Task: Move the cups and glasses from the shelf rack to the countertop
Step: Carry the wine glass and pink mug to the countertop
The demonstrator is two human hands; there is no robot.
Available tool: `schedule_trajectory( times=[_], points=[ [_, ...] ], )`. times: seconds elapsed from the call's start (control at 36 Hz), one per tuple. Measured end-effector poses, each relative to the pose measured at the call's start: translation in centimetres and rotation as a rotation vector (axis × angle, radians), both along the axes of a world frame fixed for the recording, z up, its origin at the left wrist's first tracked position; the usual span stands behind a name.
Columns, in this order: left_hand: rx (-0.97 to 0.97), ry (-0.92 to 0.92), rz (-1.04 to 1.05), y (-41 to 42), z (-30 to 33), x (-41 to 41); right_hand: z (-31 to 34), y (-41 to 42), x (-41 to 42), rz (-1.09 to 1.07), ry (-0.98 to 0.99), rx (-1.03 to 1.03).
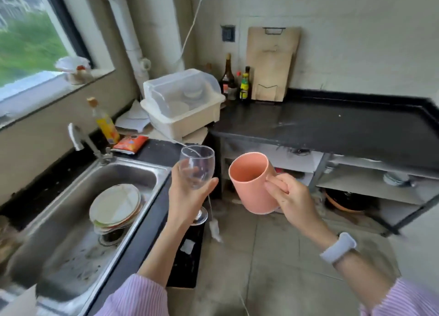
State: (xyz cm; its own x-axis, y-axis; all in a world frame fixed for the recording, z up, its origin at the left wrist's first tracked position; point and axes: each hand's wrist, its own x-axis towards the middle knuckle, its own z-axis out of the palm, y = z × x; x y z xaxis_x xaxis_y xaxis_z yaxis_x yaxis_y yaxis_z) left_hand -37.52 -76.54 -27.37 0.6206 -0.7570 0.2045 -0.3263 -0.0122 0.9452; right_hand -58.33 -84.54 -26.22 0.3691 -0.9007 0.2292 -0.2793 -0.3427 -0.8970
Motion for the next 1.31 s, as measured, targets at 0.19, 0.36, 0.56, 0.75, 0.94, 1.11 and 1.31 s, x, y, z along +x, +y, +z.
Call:
schedule_trajectory(
  times=[0.19,0.36,0.56,0.75,0.94,1.11,1.31],
  points=[
    [0.037,-0.029,-0.172,-16.0,-1.3,-2.1,-1.7,-11.1,-4.0,-0.230,0.020,0.049],
    [0.028,-0.019,-0.277,-31.6,-2.5,-2.2,-2.7,-23.5,-4.5,-0.346,0.018,0.077],
    [0.096,-0.013,-0.372,-48.5,-2.9,-2.8,-3.4,-37.7,-4.2,-0.411,0.072,0.106],
    [0.201,0.010,-0.445,-61.8,-4.7,-4.5,-4.9,-48.5,-5.6,-0.501,0.072,0.149],
    [0.272,0.038,-0.424,-72.8,-8.1,-7.2,-8.1,-60.3,-7.0,-0.552,0.129,0.209],
    [0.319,-0.008,-0.401,-82.7,-11.7,-9.1,-12.4,-71.9,-8.5,-0.544,0.123,0.307],
    [0.356,-0.012,-0.357,-92.7,-15.3,-10.9,-17.0,-82.9,-9.7,-0.498,0.102,0.392]
  ],
)
